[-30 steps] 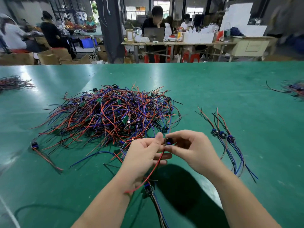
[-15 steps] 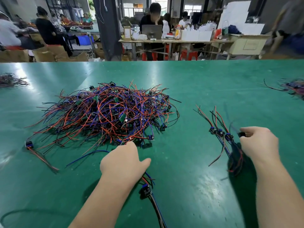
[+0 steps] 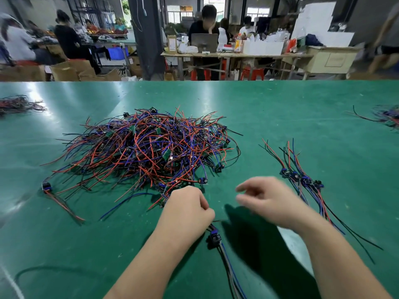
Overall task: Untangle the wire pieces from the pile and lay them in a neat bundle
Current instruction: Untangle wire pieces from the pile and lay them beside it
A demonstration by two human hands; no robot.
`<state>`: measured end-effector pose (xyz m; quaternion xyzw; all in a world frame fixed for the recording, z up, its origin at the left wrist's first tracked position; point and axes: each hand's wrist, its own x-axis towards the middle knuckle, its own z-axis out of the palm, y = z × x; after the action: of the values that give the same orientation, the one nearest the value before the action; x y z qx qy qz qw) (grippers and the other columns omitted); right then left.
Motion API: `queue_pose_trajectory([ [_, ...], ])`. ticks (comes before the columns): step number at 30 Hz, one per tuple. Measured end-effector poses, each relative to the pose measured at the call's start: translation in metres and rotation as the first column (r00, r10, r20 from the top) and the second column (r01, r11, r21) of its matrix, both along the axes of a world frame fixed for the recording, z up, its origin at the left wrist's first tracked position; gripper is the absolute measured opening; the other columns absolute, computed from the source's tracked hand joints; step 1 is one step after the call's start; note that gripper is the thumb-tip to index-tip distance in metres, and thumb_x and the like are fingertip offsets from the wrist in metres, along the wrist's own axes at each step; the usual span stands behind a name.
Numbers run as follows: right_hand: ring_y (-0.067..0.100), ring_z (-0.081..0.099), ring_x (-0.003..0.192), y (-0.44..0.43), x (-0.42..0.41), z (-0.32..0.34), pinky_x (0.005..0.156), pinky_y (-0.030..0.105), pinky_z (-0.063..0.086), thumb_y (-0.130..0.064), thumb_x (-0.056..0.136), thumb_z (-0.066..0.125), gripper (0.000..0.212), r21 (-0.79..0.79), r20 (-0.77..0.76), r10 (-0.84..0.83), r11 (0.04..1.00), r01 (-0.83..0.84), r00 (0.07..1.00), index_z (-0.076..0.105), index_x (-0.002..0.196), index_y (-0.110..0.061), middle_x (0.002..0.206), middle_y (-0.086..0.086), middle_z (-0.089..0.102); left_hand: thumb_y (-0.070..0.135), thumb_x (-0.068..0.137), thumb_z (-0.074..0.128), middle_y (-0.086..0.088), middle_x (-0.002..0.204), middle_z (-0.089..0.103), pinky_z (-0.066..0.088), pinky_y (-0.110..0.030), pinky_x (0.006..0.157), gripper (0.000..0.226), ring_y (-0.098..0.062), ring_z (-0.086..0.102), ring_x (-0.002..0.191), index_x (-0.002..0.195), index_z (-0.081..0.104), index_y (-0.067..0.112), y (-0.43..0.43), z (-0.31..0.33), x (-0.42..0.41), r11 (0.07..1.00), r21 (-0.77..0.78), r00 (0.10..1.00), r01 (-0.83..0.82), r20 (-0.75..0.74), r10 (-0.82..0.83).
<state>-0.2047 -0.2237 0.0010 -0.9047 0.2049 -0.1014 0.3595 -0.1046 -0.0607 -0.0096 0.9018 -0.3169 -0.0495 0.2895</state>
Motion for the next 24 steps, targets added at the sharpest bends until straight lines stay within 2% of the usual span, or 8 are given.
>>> queue_pose_trajectory([
  [3,0.001,0.054,0.058,0.019,0.007,-0.005,0.062,0.022,0.046,-0.047,0.072,0.078,0.038,0.101,-0.194,0.256,0.965,-0.241,0.947,0.067,0.098,-0.021,0.072,-0.006,0.064,0.025,0.073,0.065,0.011,0.061,0.066,0.044,-0.012,0.059,0.01,-0.001,0.061,0.062,0.067,0.07,0.021,-0.004,0.002,0.001,0.966,-0.249,0.998,-0.064,-0.021,0.061],
  [6,0.007,0.056,0.053,0.028,0.009,-0.006,0.055,0.022,0.045,-0.029,0.077,0.079,0.024,0.227,-0.093,0.327,0.927,-0.3,0.94,0.067,0.093,-0.016,0.064,-0.003,0.061,0.017,0.076,0.068,0.009,0.061,0.068,0.051,-0.02,0.064,0.007,-0.002,0.065,0.06,0.07,0.071,0.02,-0.005,0.003,-0.002,0.861,-0.503,0.997,-0.072,-0.045,0.057],
  [8,0.007,0.052,0.05,0.032,0.011,-0.006,0.051,0.019,0.043,-0.012,0.081,0.074,0.022,0.4,0.059,0.229,0.886,-0.233,0.972,0.066,0.101,-0.009,0.061,-0.005,0.058,0.014,0.077,0.066,0.008,0.072,0.071,0.052,-0.017,0.064,0.011,-0.001,0.066,0.065,0.081,0.072,0.023,-0.005,0.005,-0.006,0.763,-0.645,0.999,-0.046,-0.038,0.029],
  [10,0.01,0.05,0.049,0.033,0.014,-0.004,0.046,0.018,0.04,-0.002,0.085,0.066,0.024,0.625,0.194,0.007,0.77,-0.129,0.981,0.064,0.109,-0.004,0.065,0.001,0.063,0.013,0.077,0.062,0.006,0.096,0.068,0.051,-0.015,0.071,0.028,-0.004,0.066,0.082,0.098,0.066,0.03,-0.004,0.007,-0.008,0.669,-0.743,1.0,0.017,0.014,-0.01],
  [13,0.011,0.055,0.049,0.028,0.016,0.004,0.047,0.016,0.04,-0.008,0.093,0.054,0.017,0.86,0.249,-0.27,0.504,-0.084,0.93,0.063,0.107,-0.007,0.07,0.006,0.068,0.012,0.077,0.06,0.007,0.114,0.052,0.046,-0.016,0.08,0.044,-0.007,0.058,0.099,0.111,0.049,0.039,-0.004,0.008,-0.009,0.65,-0.757,0.992,0.074,0.121,0.029],
  [17,0.008,0.056,0.052,0.022,0.015,0.01,0.05,0.016,0.046,-0.029,0.092,0.05,0.025,0.949,0.234,-0.363,0.286,-0.131,0.902,0.066,0.103,-0.014,0.072,0.0,0.068,0.014,0.077,0.058,0.007,0.107,0.051,0.047,-0.021,0.078,0.037,-0.006,0.054,0.093,0.103,0.047,0.038,-0.007,0.004,-0.009,0.664,-0.748,0.994,0.015,0.08,0.068],
  [20,0.01,0.052,0.054,0.022,0.014,0.01,0.054,0.019,0.045,-0.037,0.097,0.039,0.036,0.958,0.244,-0.326,0.224,-0.177,0.913,0.066,0.109,-0.017,0.073,-0.004,0.064,0.016,0.082,0.058,0.008,0.098,0.057,0.048,-0.026,0.077,0.022,-0.007,0.056,0.087,0.1,0.057,0.028,-0.009,-0.001,-0.01,0.705,-0.706,0.993,0.069,0.119,0.022],
  [24,0.012,0.043,0.053,0.027,0.016,0.009,0.064,0.024,0.037,-0.029,0.084,0.05,0.041,0.962,0.257,-0.303,0.171,-0.213,0.917,0.065,0.118,-0.012,0.071,-0.003,0.055,0.019,0.088,0.057,0.013,0.092,0.064,0.047,-0.017,0.073,0.018,-0.004,0.059,0.082,0.102,0.069,0.022,-0.011,-0.003,-0.015,0.718,-0.671,0.981,0.182,0.169,-0.09],
])
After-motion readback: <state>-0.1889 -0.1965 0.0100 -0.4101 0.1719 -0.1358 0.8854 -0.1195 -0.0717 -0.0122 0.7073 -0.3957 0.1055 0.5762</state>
